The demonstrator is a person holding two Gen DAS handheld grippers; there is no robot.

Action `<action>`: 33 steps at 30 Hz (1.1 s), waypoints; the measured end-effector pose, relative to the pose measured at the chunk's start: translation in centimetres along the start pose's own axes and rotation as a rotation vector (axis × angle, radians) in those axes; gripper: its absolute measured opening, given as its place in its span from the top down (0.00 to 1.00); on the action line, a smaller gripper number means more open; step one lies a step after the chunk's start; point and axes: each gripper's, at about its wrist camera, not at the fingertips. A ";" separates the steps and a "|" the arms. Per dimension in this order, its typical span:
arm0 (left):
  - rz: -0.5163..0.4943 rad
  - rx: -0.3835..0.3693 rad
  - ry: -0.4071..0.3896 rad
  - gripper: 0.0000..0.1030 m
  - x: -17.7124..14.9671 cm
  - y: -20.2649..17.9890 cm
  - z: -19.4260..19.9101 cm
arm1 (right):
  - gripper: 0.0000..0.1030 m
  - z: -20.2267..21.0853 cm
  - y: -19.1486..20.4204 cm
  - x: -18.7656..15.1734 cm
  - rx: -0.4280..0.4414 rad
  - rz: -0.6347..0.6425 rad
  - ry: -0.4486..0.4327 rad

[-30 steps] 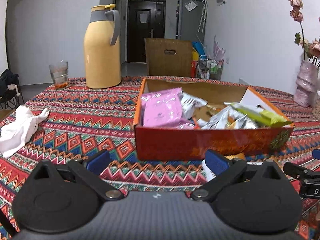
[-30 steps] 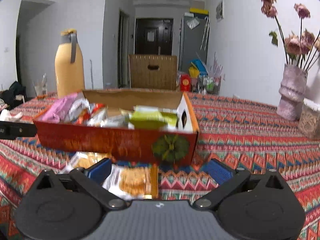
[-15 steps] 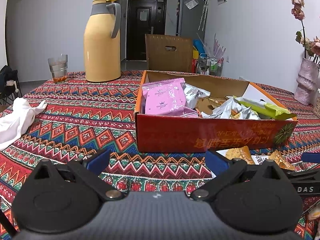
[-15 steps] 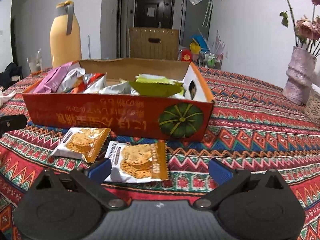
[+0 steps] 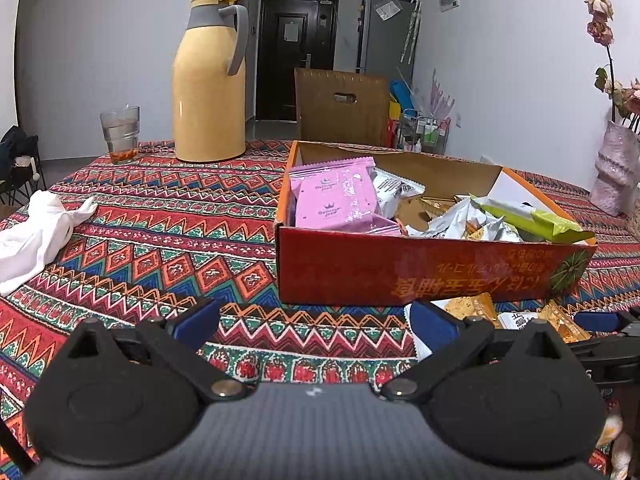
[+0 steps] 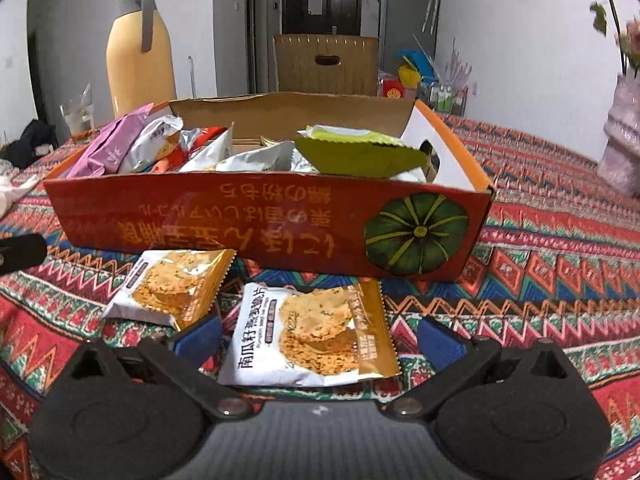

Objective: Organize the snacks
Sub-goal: 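Grasp a cookie packet with the right tool, then grasp another cookie packet with the left tool while the right tool holds its packet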

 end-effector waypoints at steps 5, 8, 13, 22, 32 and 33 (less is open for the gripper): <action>0.005 0.006 0.002 0.00 0.0 0.1 -0.1 | 0.10 0.3 0.0 -0.1 0.019 0.004 -0.021; 0.013 0.010 0.005 0.00 0.0 0.2 -0.1 | 0.31 1.2 0.5 -0.5 0.037 0.028 -0.065; 0.018 0.013 0.014 0.00 0.0 0.3 -0.3 | 0.59 2.2 0.9 -0.8 0.066 0.060 -0.097; 0.020 0.017 0.033 0.00 -0.1 0.4 -0.8 | 0.61 4.2 -0.7 -1.6 0.037 0.005 -0.181; 0.015 0.000 0.159 0.00 1.0 -1.3 -2.3 | 0.60 5.0 -4.4 -2.2 0.016 -0.113 -0.205; 0.004 0.002 0.164 0.00 1.1 -1.8 -2.4 | 0.60 4.9 -4.6 -2.3 0.015 -0.121 -0.203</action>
Point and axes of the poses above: each gripper's, at about its wrist camera, not at the fingertips, and z roughly against the way its jaws point, y to its left, x to its top, and after that the axes turned 15 degrees about -x, right-handed
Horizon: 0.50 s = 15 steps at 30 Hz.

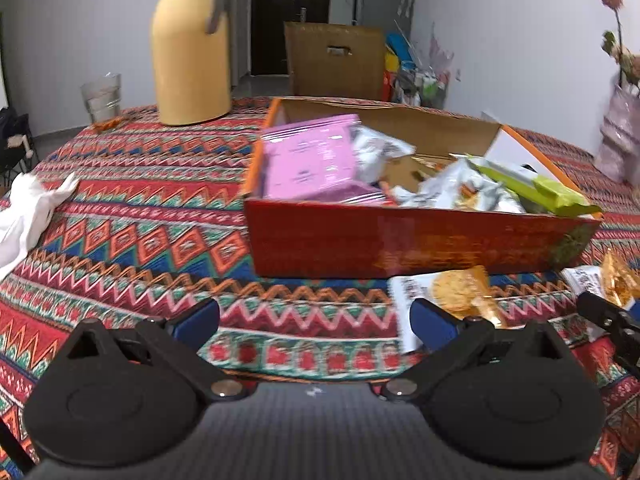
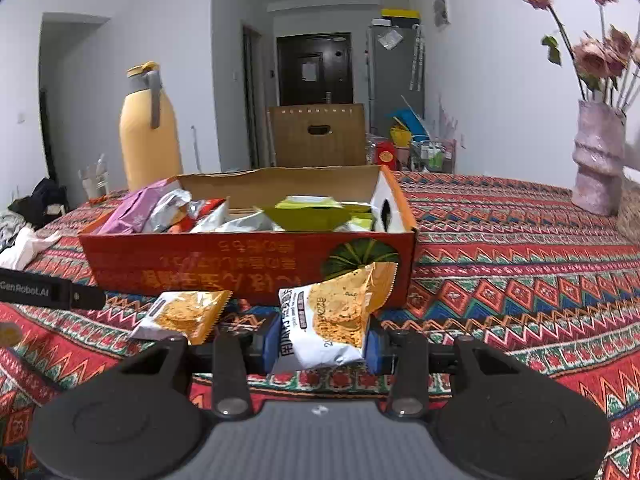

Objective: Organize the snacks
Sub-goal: 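Grasp another cookie packet with the left tool while the right tool holds its packet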

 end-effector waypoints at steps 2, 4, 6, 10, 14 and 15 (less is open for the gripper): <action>-0.024 -0.005 0.005 0.00 0.4 -1.4 -0.3 | 0.60 -0.1 -0.2 -0.1 -0.007 -0.013 0.002; -0.031 -0.015 0.020 0.00 0.6 -2.6 -1.0 | 0.60 -0.1 -0.4 -0.2 -0.016 -0.023 0.002; -0.023 -0.016 0.047 0.00 0.8 -3.6 -2.0 | 0.60 -0.2 -0.6 -0.3 -0.029 -0.031 0.006; 0.026 -0.028 0.099 0.00 1.3 -4.9 -3.9 | 0.60 -0.5 -0.8 -0.4 -0.047 -0.043 0.019; 0.045 -0.021 0.126 0.00 1.5 -6.0 -5.3 | 0.60 -0.6 -0.8 -0.4 -0.059 -0.043 0.021; 0.044 -0.015 0.133 0.00 1.4 -6.2 -5.6 | 0.60 -0.6 -0.8 -0.4 -0.062 -0.046 0.022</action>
Point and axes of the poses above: each gripper's, at about its wrist camera, not at the fingertips, and z roughly against the way its jaws point, y to its left, x to its top, and after that the axes turned 15 degrees about -x, right-handed
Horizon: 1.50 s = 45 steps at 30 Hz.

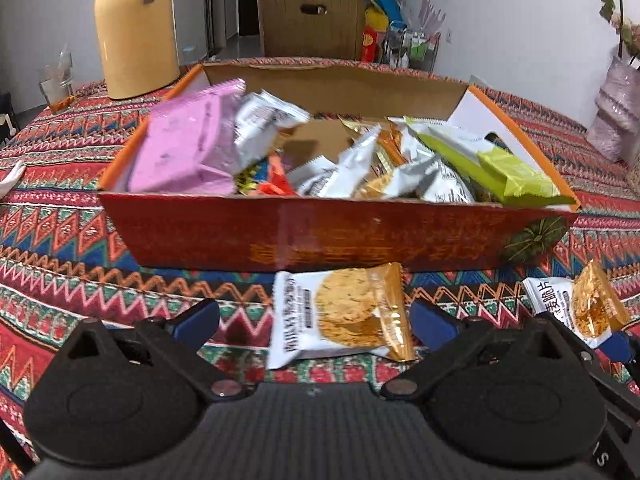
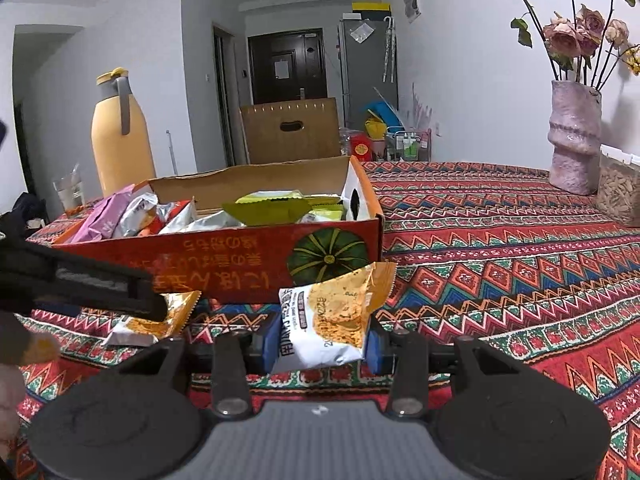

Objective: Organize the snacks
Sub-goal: 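Grasp another cookie packet with the left tool while the right tool holds its packet, then lift both cookie packets and carry them over the box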

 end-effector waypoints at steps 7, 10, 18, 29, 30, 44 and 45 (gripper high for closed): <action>0.035 0.051 0.030 0.00 -0.3 -0.5 -1.9 | 0.60 0.1 -0.2 0.0 -0.003 -0.008 -0.003; 0.035 0.065 0.021 0.00 -0.5 -0.6 -2.0 | 0.60 0.2 -0.2 -0.1 0.000 -0.008 -0.005; 0.014 0.074 -0.001 0.23 -0.6 -0.6 -1.4 | 0.59 0.2 -0.1 0.0 0.001 -0.007 -0.005; 0.010 0.043 -0.028 0.48 -1.0 -0.1 0.1 | 0.59 0.3 0.0 -0.1 0.009 -0.007 -0.013; 0.010 0.041 -0.030 0.48 -1.1 0.0 0.3 | 0.59 0.3 0.0 -0.1 0.009 -0.007 -0.015; -0.045 -0.023 -0.154 0.48 -1.6 0.5 6.0 | 0.59 2.3 0.2 0.1 0.031 0.001 -0.109; -0.049 -0.029 -0.169 0.48 -1.5 0.5 6.5 | 0.59 2.7 0.1 0.2 0.034 -0.002 -0.122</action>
Point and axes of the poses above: each gripper's, at about its wrist camera, not at the fingertips, and z roughly against the way its jaws point, y to its left, x to its top, and after that the axes turned 15 degrees about -x, right-handed
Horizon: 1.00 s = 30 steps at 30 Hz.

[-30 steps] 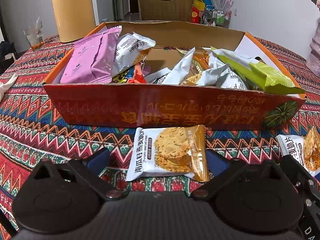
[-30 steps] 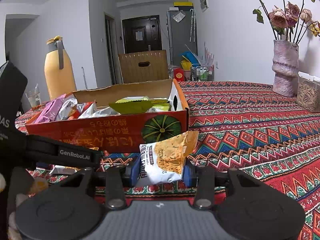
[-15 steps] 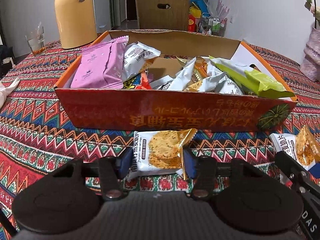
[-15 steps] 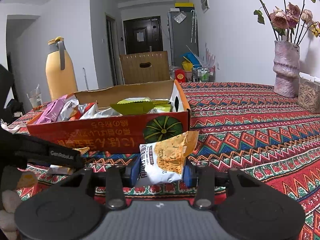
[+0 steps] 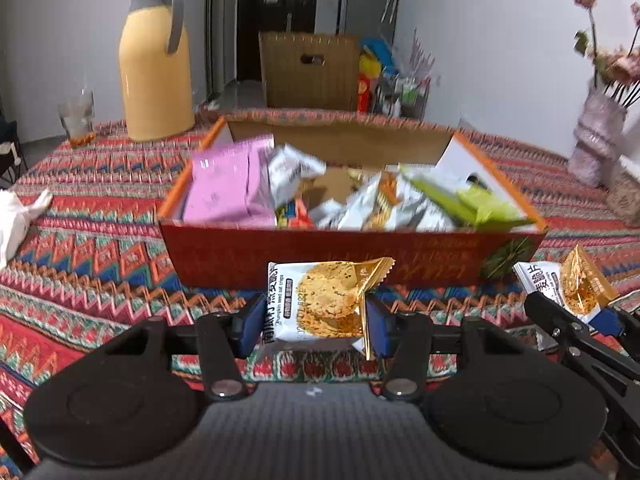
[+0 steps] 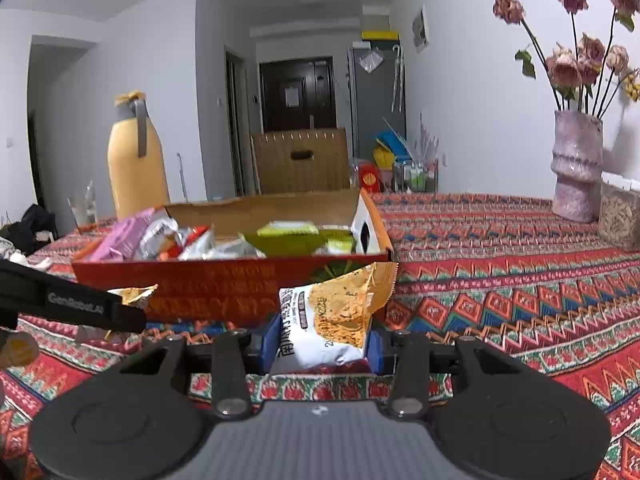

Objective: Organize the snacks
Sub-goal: 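Lift both cookie packets and carry them over the box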

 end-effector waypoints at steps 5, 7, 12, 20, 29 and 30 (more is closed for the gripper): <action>-0.024 -0.022 -0.080 0.48 1.8 -0.3 2.2 | 0.59 1.8 0.0 1.5 0.020 -0.015 -0.064; -0.029 -0.027 -0.106 0.48 2.6 -0.3 2.7 | 0.59 2.3 0.2 2.3 0.027 -0.014 -0.091; -0.033 -0.019 -0.158 0.48 5.0 -0.1 3.1 | 0.59 2.3 1.0 4.9 0.034 -0.007 -0.146; -0.001 -0.018 -0.216 0.48 8.4 0.9 2.1 | 0.59 -0.6 2.7 8.6 0.035 -0.010 -0.166; 0.055 0.076 -0.271 0.48 10.3 3.5 -2.2 | 0.59 -6.4 5.0 10.0 -0.005 -0.020 -0.146; 0.052 0.082 -0.271 0.48 10.1 3.9 -2.7 | 0.59 -6.9 5.2 9.9 -0.009 -0.019 -0.141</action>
Point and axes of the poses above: each gripper's, at about its wrist camera, not at the fingertips, and z roughly against the way its jaws point, y to its left, x to its top, and after that the axes turned 15 degrees about -x, right-handed
